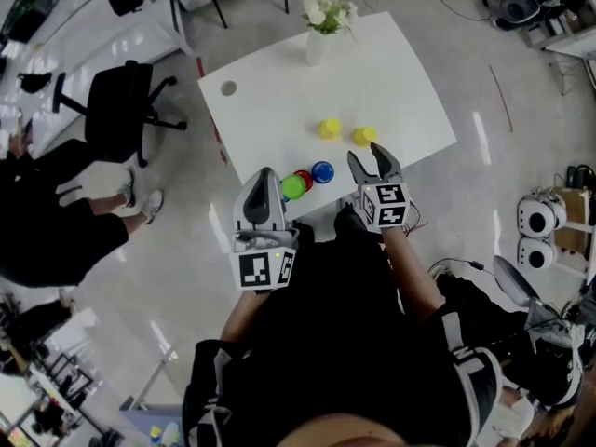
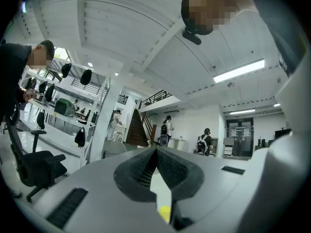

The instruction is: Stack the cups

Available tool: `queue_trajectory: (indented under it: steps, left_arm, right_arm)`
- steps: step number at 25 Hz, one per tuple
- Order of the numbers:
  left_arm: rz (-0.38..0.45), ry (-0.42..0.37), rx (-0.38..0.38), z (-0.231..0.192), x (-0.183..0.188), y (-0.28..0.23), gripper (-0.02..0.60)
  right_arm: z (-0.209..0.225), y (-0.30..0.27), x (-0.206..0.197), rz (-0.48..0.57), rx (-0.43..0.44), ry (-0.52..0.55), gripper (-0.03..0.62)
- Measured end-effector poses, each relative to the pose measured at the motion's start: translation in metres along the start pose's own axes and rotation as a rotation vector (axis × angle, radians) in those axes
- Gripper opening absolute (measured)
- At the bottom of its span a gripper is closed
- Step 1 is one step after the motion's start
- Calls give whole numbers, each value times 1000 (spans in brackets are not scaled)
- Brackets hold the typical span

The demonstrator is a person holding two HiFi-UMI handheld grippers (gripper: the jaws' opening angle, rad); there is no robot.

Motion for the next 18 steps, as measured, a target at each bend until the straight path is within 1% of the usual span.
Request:
queue_trajectory:
  steps: [6,12,18]
  left_arm:
    - [-16,-6,-5,39,1,-29,20]
    - [-54,-3,12,70,-4,-53,20]
    - [-78,-11,41,88,-7,-67,20]
  right_arm:
    - [51,-15,-6,-62,-21,-15,253]
    - [95,-42,-22,-155,-18,-21,253]
    - [121,-70,-38,-247,3,-19,253]
Point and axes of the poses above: the fingertips, and each gripper's own axes: y backward along the fingers, z to its right, x out of its top, the point moved 7 cm from there along y, backward along the fingers, and after that the axes turned 12 degrees about -y, right-handed, at the moved point
